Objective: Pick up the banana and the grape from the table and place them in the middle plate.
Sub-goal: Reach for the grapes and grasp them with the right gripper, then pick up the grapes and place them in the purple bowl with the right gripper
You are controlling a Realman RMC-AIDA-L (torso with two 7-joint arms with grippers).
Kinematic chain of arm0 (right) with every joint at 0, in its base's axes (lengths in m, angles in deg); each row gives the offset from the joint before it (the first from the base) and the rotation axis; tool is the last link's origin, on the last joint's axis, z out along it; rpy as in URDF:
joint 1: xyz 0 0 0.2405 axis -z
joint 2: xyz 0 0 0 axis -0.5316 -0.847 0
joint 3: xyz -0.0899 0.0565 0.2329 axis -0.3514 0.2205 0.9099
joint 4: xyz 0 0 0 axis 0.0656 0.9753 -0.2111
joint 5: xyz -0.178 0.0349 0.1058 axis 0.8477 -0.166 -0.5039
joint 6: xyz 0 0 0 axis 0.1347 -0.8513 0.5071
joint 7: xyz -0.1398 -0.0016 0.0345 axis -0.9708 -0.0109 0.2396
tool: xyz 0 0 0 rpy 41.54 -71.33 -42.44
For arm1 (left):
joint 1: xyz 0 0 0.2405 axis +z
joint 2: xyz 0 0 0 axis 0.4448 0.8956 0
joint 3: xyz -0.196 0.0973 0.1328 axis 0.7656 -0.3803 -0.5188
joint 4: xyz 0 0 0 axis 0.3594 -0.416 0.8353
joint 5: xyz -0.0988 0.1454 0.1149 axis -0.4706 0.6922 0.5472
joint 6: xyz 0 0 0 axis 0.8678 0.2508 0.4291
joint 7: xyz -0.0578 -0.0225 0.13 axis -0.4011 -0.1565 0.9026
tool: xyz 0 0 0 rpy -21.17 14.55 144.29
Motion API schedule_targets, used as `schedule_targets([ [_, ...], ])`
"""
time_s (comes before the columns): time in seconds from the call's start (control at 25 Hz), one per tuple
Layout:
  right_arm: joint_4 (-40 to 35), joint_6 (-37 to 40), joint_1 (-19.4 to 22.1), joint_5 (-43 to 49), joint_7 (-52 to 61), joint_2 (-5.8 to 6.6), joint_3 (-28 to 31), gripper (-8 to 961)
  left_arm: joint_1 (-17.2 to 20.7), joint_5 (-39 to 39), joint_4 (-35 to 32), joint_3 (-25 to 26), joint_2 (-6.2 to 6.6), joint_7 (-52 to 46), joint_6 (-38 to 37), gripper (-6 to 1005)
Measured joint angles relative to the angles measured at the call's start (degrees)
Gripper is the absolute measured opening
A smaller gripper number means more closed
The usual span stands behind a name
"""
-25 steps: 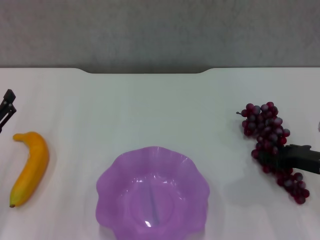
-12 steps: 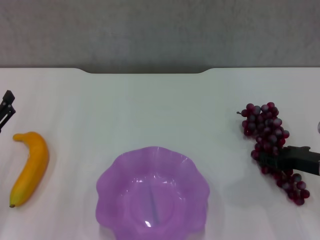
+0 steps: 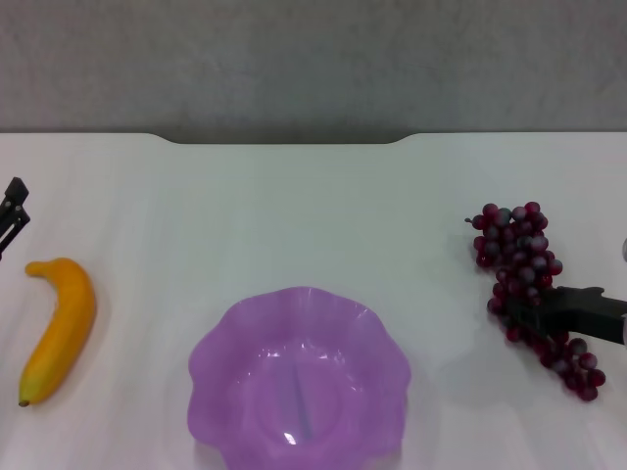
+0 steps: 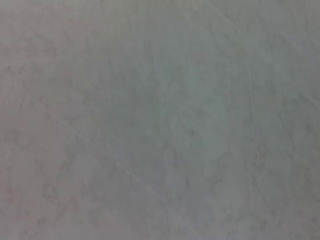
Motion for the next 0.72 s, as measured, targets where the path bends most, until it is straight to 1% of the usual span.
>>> schedule_targets([
  [0.16,-0.10,0.84,0.08,-0.19,0.93,0.01,0.37,416,0.02,0.00,0.00,0.00,0.00,-0.01,0.00,897],
  [0.36,-1.81,4.40,0.42,0.02,8.19,0.25,0.21,396,0.02,0.00,0.00,0.00,0.03,-0.87,0.00,896],
  [0.72,-2.56,5.40,0.81,0.18,9.55,0.21,0.00,380,-0.10,0.00,0.00,0.00,0.08,-1.21,0.00,896],
])
